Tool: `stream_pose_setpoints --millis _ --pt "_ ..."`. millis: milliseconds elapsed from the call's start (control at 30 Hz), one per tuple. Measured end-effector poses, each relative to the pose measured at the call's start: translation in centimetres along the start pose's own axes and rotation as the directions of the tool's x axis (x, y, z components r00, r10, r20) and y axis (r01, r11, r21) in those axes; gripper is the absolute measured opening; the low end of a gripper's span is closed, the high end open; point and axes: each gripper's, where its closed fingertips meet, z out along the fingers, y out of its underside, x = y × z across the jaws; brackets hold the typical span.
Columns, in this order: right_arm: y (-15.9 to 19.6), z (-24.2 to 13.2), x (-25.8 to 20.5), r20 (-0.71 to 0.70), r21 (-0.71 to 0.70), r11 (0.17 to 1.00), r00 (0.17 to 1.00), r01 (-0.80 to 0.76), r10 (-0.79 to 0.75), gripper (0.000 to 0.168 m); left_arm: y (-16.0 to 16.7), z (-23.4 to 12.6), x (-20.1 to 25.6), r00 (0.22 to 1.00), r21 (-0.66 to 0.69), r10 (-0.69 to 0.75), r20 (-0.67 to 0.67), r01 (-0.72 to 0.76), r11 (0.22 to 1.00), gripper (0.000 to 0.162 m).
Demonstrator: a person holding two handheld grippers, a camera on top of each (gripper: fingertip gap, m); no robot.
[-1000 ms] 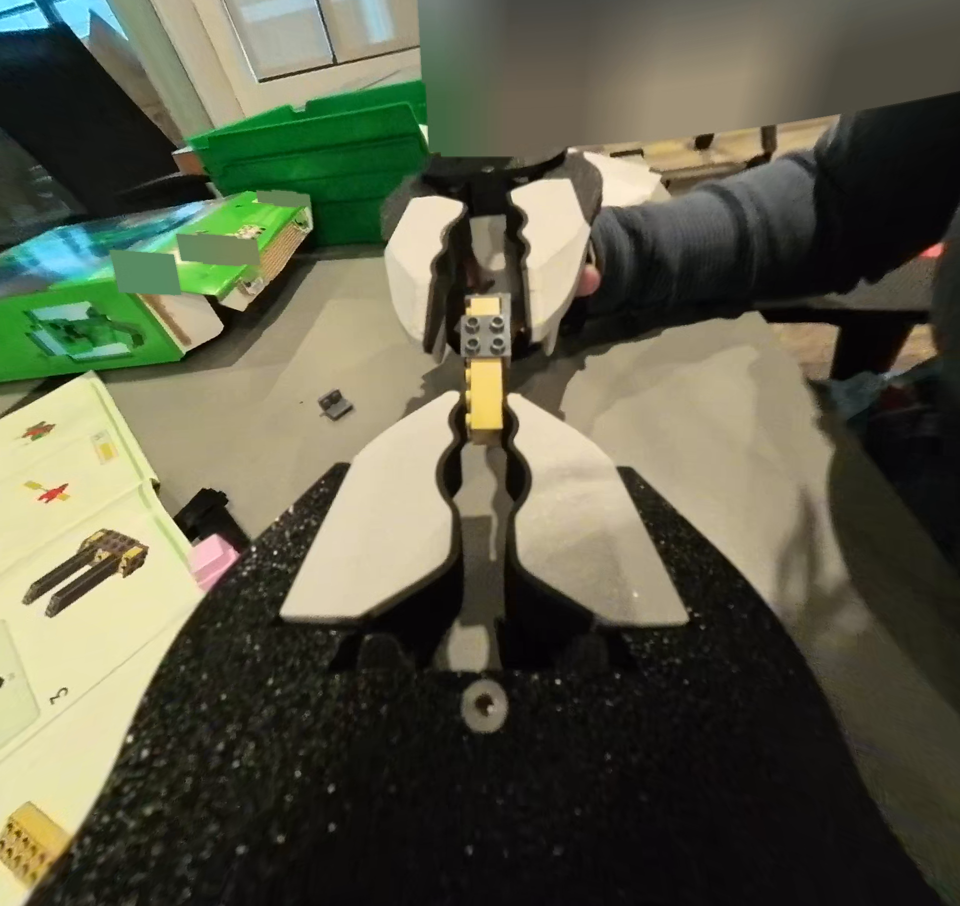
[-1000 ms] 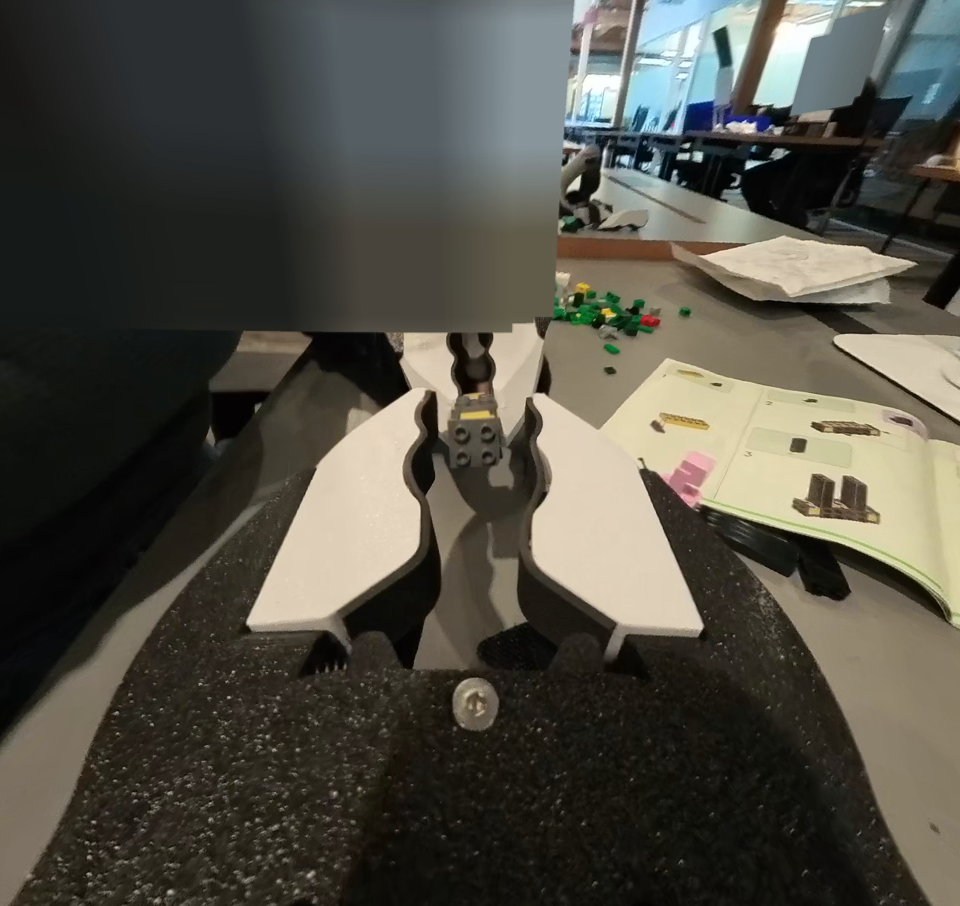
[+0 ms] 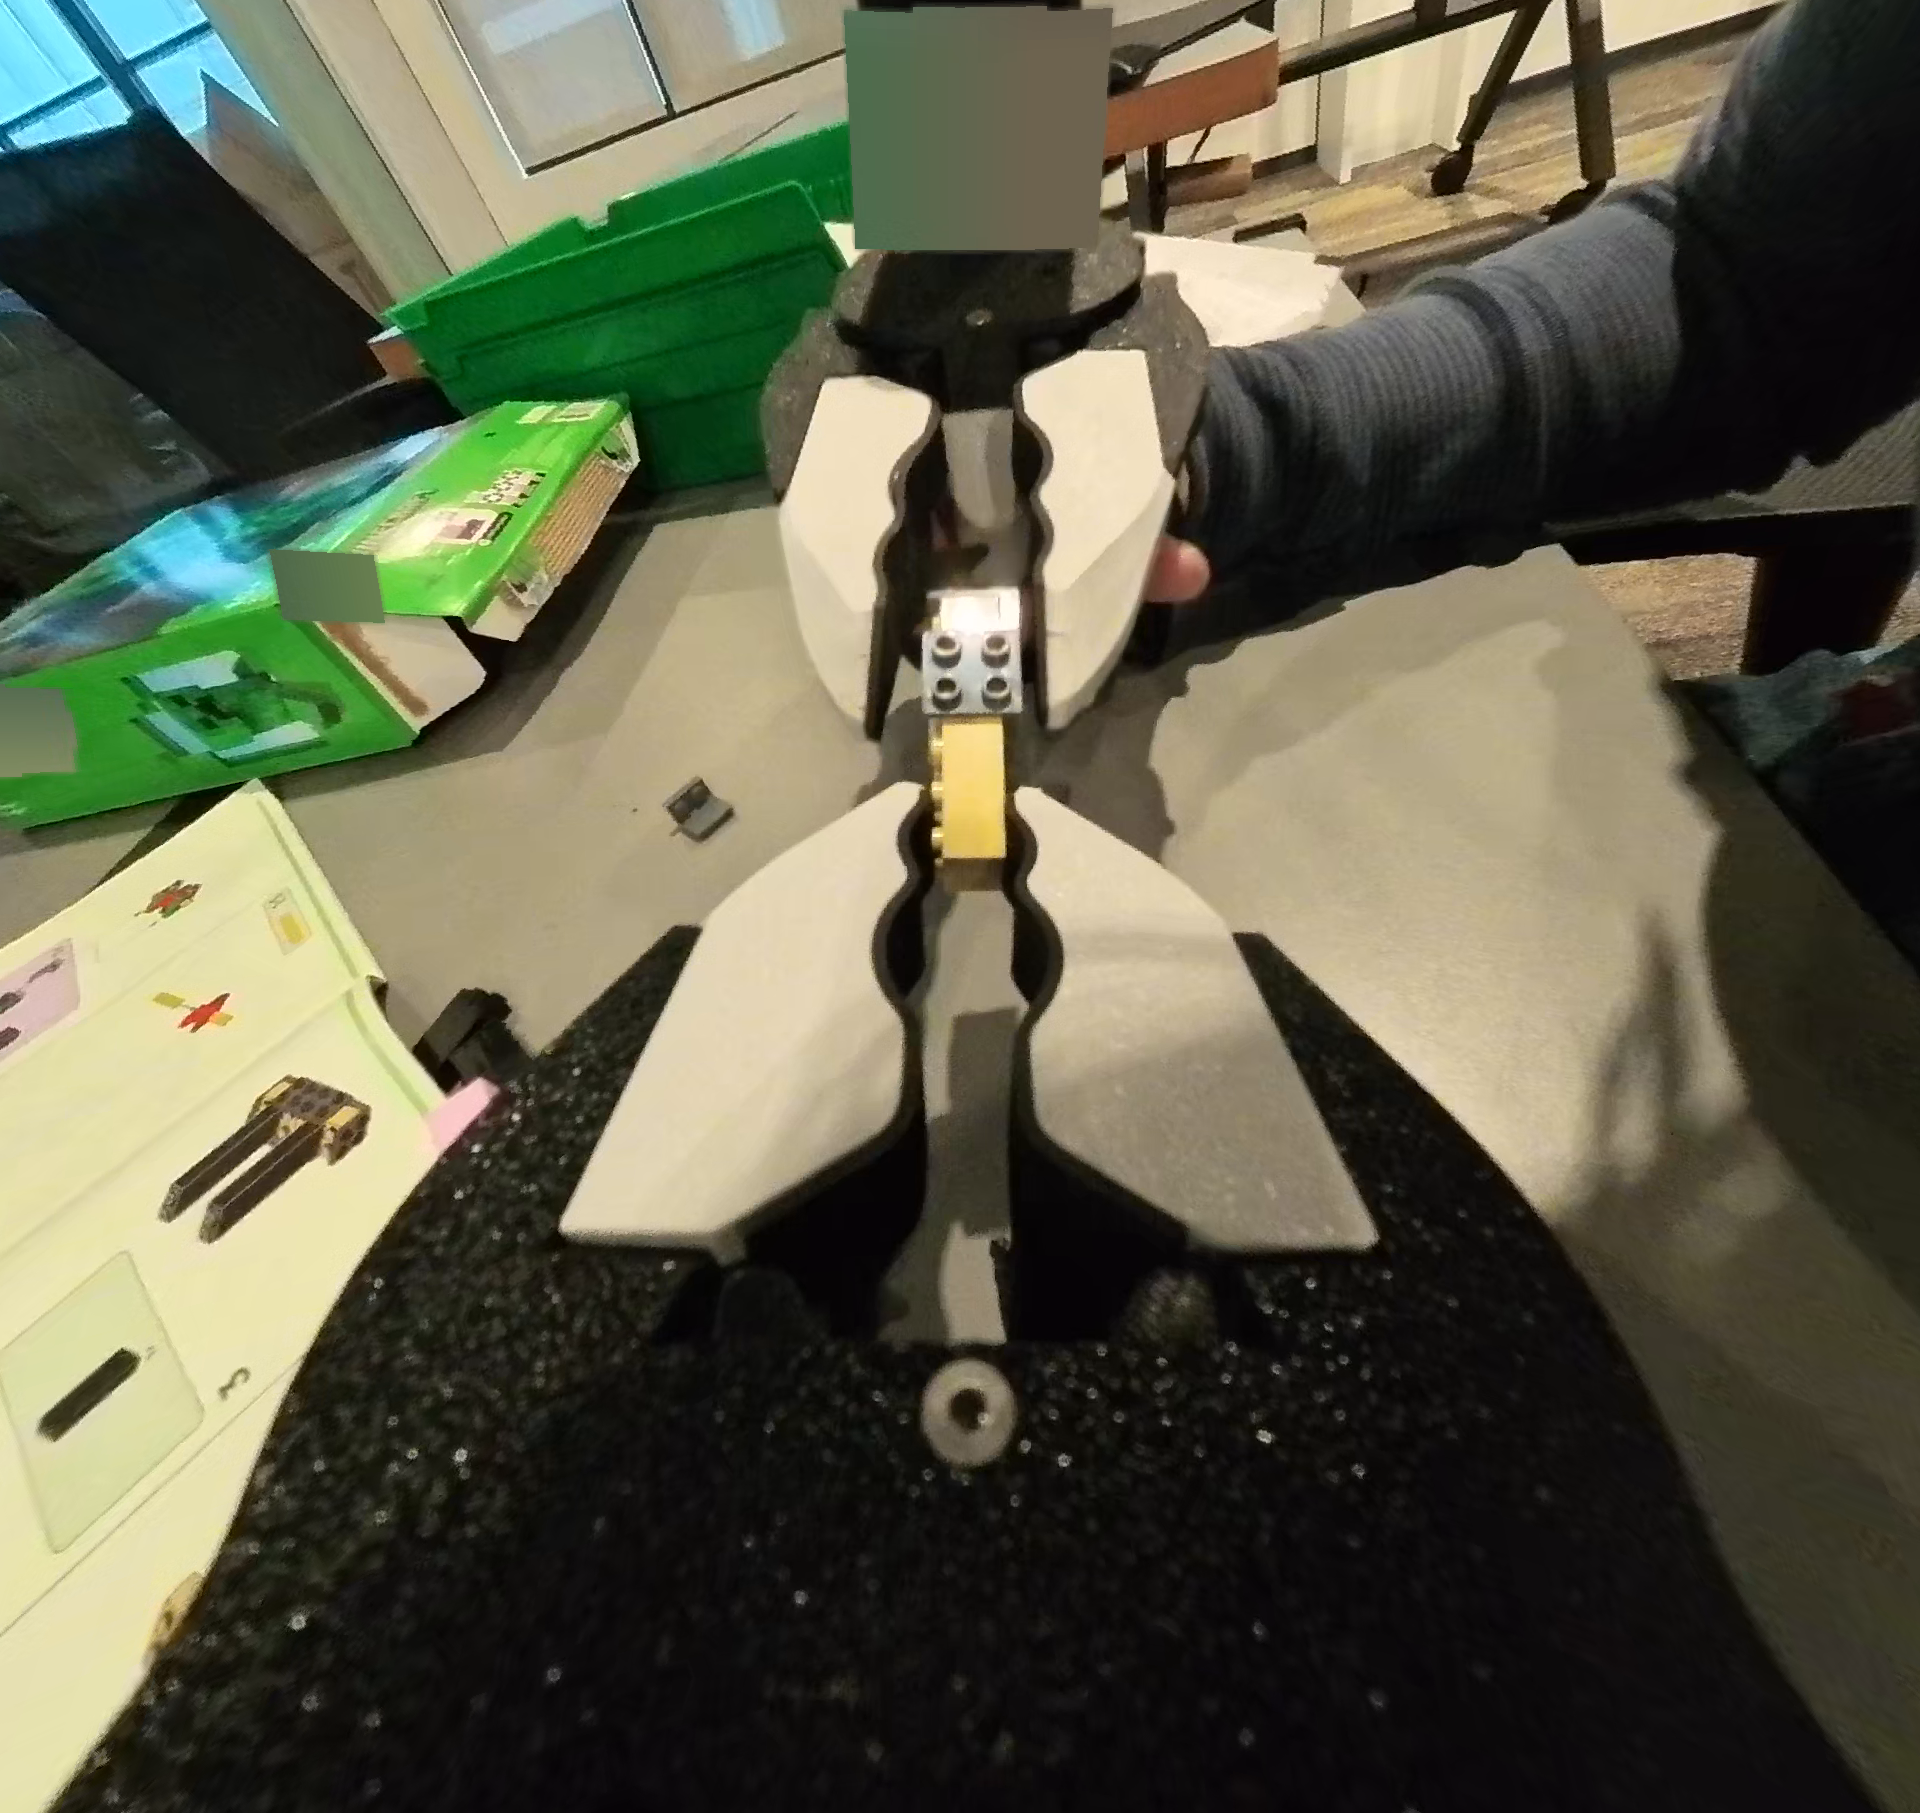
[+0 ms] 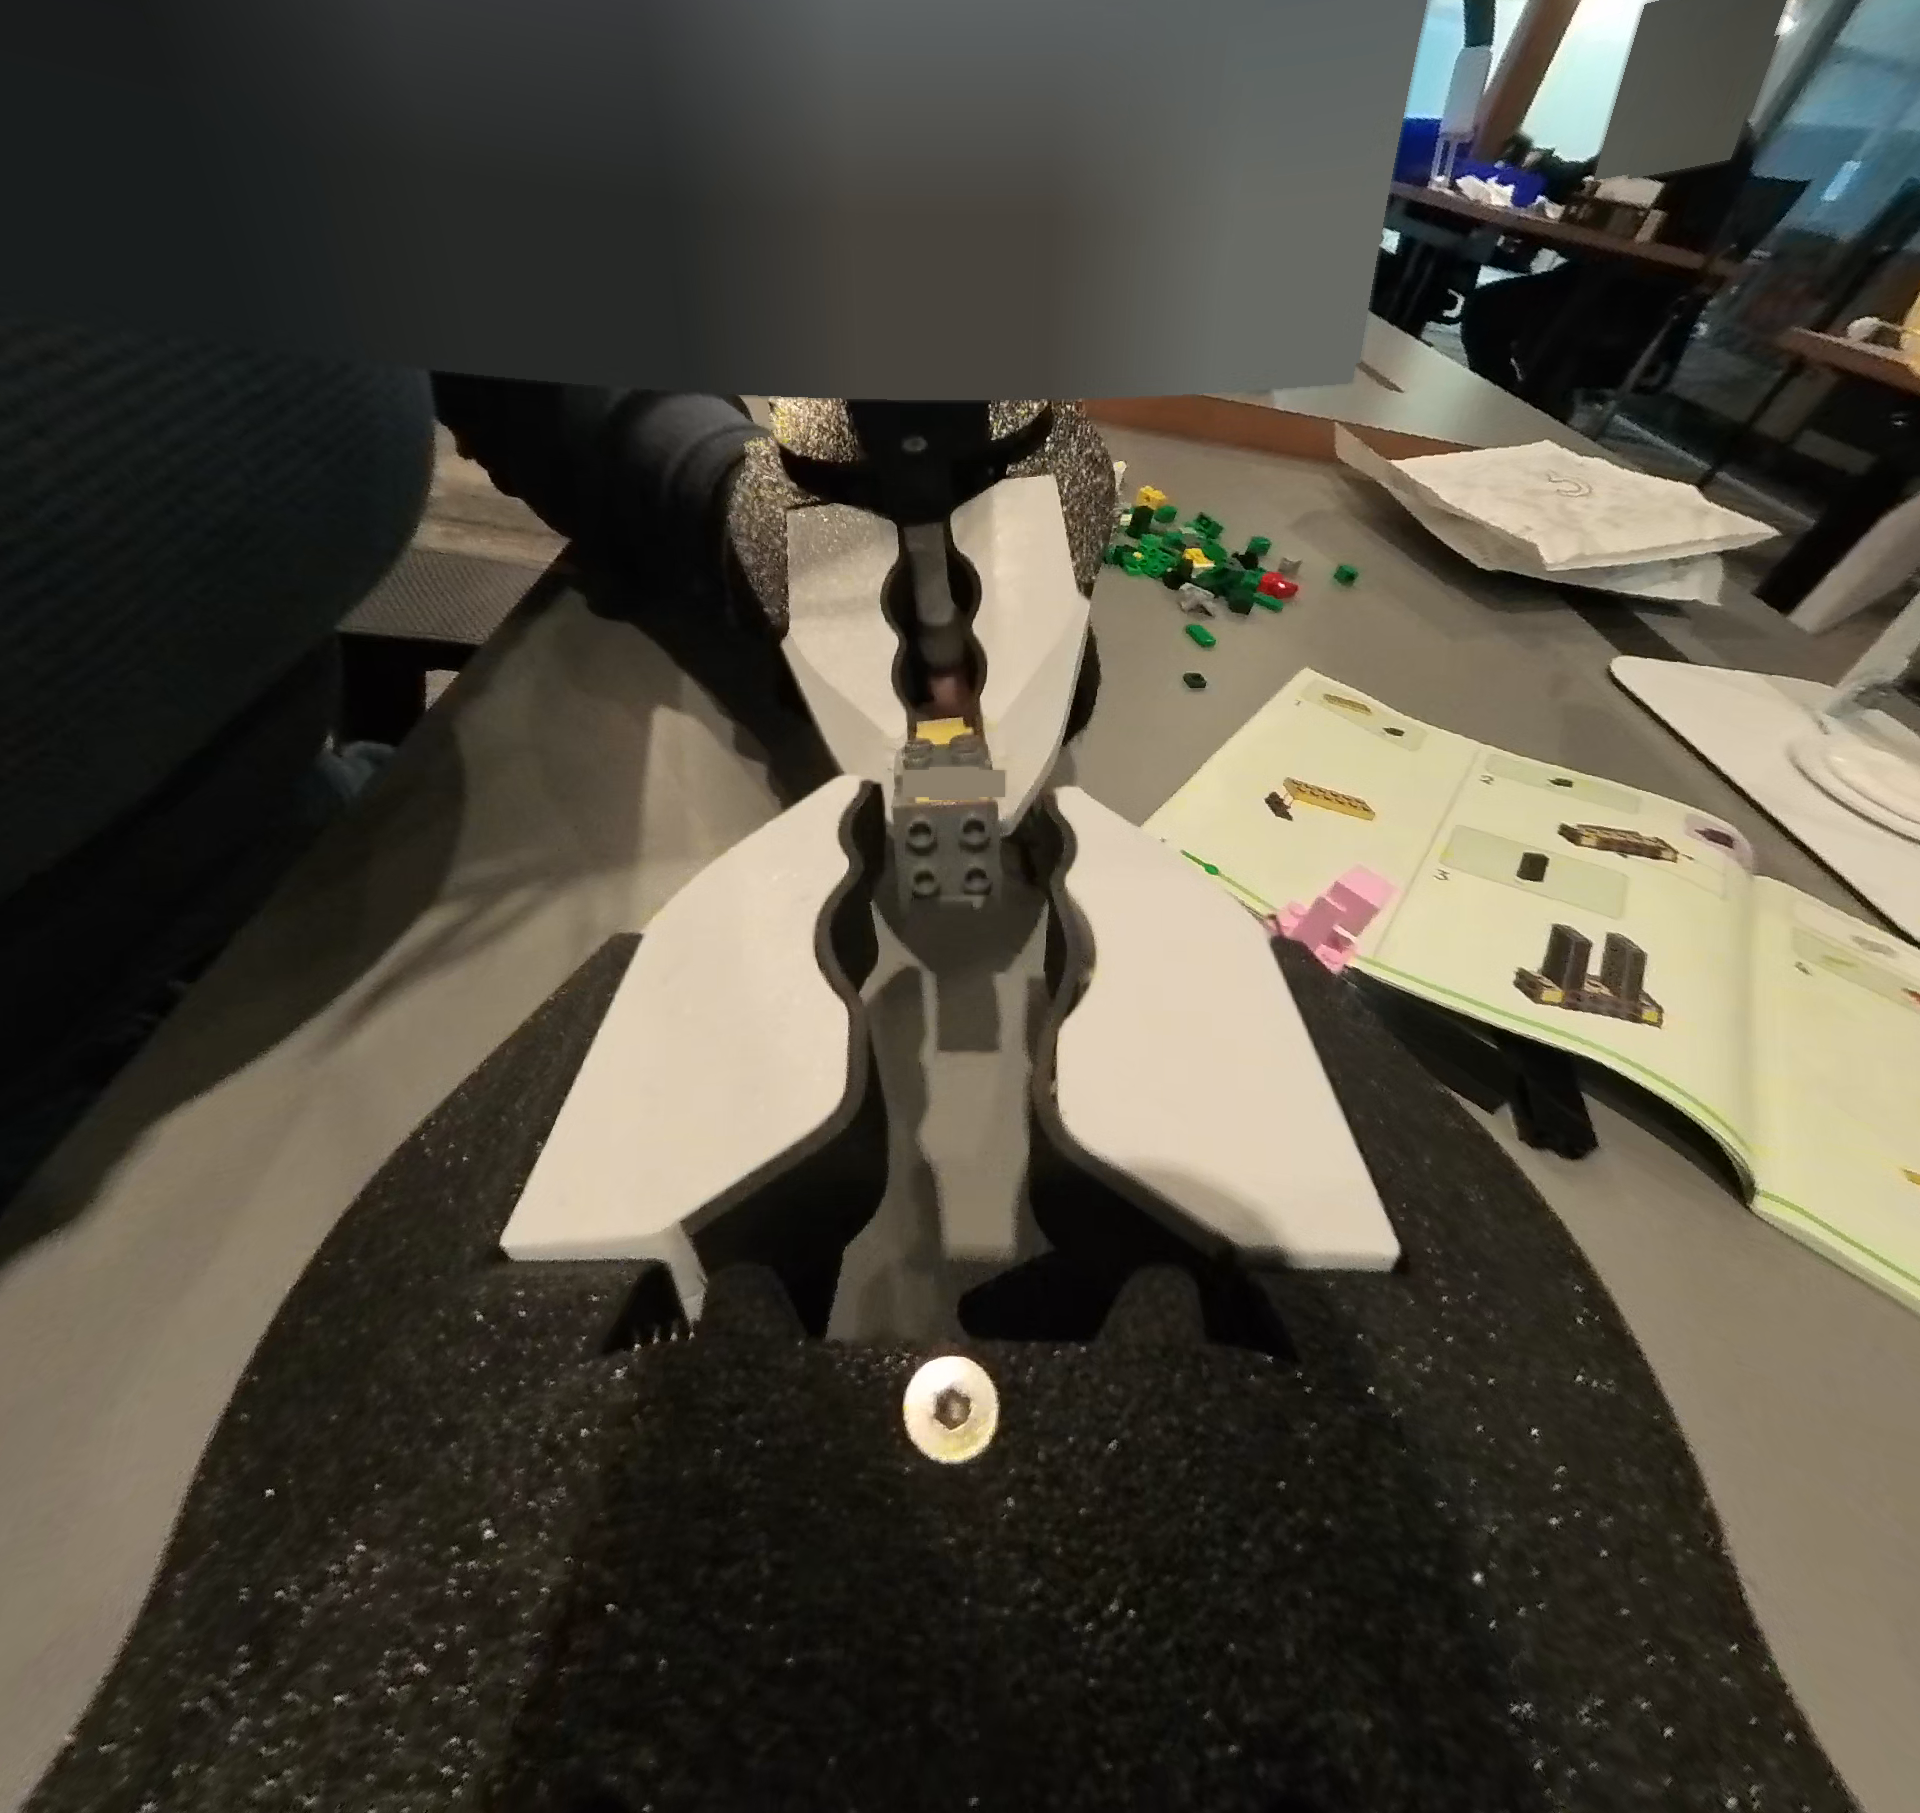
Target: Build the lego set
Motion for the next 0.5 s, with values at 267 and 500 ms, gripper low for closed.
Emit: stream_pose_setpoints --millis 267,500 --pt "-0.18 -0.85 -0.22 0.034 0.006 1.0 0.999 -0.01 0.01 0.017 -0.04 -0.09 -0.08 1.0 0.004 -0.006 -0.004 0.006 1.0 0.011" --pt "-0.3 -0.92 -0.41 0.06 0.001 1.0 0.998 -0.019 0.019 0.017 -0.24 -0.12 0.02 1.0 0.009 -0.006 -0.002 0.006 1.0 0.011"
